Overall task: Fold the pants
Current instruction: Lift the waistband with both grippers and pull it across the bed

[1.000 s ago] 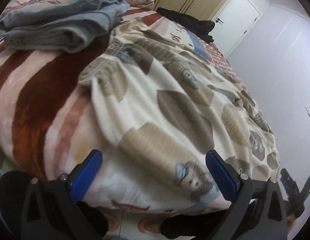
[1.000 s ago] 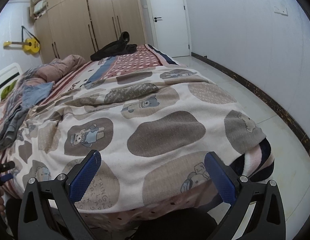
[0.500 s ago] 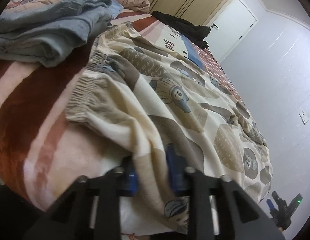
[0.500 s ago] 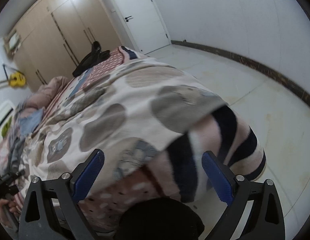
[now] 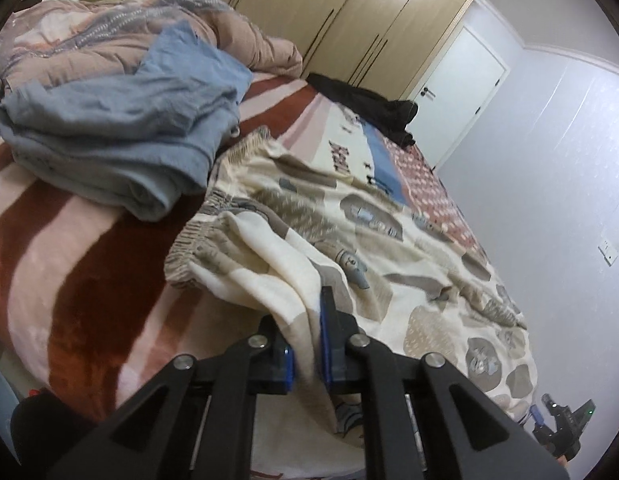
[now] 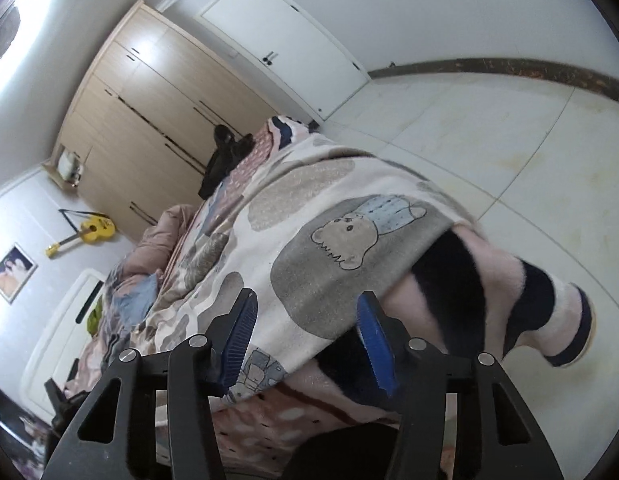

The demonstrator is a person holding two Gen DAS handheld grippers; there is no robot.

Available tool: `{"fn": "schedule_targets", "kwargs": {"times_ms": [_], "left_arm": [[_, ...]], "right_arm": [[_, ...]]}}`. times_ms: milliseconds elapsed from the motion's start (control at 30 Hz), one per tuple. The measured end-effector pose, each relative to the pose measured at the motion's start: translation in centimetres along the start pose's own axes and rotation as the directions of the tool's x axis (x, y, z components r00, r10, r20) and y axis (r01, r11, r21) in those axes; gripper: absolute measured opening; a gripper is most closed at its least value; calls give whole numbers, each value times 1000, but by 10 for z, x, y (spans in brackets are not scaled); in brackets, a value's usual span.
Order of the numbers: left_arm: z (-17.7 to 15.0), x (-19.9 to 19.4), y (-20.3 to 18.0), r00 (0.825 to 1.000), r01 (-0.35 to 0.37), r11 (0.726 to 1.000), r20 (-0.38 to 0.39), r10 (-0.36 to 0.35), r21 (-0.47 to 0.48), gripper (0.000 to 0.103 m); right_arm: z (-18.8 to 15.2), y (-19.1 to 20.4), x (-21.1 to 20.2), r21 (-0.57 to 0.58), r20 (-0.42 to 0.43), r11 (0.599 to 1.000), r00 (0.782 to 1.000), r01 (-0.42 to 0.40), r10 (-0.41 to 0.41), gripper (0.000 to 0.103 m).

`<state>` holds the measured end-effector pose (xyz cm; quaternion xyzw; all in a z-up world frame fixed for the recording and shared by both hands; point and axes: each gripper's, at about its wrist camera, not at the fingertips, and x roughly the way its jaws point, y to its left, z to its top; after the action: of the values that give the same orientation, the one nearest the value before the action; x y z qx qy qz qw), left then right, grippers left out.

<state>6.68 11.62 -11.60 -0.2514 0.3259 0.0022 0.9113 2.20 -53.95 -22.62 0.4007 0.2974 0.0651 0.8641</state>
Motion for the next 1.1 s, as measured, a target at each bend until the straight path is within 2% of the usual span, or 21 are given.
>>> {"fn": "schedule_targets", "kwargs": {"times_ms": [367,567,833,933,1033,1100], "left_arm": [[11,-10,-6,999,29,999,17,-30,15,7],[16,-15,-8,999,41,999,34,-41,18,7],[16,-14,-4,999,26,1000,38,-26,13,7],[18,-13,-6,999,18,999,37,-19,29,7],[23,-12,-9,999,4,999,35,-6,51,8],[26,-11,-10,999,-8,998,32,6,65,7]], "right_arm": [[-30,-2,19,146,-69,984,991,-102,113,49],[-21,-6,22,167,-16,976,989,-141,146,49],[-5,-2,32,197,59,973,992,-120,110,48],[4,0,28,178,77,980,994,-92,80,40],[16,4,22,140,77,988,996,-63,53,25],[25,16,23,75,69,997,997,-24,19,10]]}}
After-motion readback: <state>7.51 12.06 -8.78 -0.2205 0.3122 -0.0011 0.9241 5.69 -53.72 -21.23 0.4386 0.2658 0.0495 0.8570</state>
